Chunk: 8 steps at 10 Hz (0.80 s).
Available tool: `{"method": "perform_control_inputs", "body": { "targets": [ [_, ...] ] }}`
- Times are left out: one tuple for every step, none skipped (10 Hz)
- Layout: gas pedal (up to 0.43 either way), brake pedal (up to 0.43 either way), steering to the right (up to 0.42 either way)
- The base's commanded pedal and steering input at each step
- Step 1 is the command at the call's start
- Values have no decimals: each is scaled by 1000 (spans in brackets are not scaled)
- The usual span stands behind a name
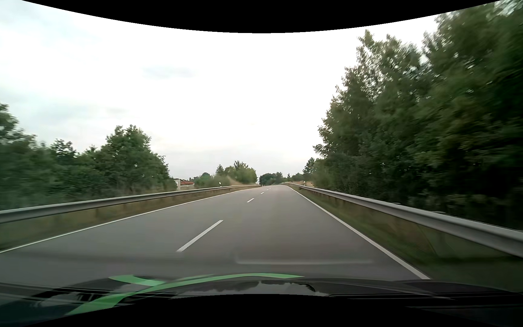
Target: Follow the waypoints while adhering to traffic rules and regulations
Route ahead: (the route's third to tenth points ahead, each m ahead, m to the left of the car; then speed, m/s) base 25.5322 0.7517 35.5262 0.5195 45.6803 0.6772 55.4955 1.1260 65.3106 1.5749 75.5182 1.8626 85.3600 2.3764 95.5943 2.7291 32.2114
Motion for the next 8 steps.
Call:
{"method": "perform_control_inputs", "body": {
  "targets": [
    [287,0,1],
    [287,0,1],
    [287,0,1],
    [287,0,0],
    [311,0,0],
    [319,0,0],
    [331,0,0],
    [350,0,0]
  ]
}}
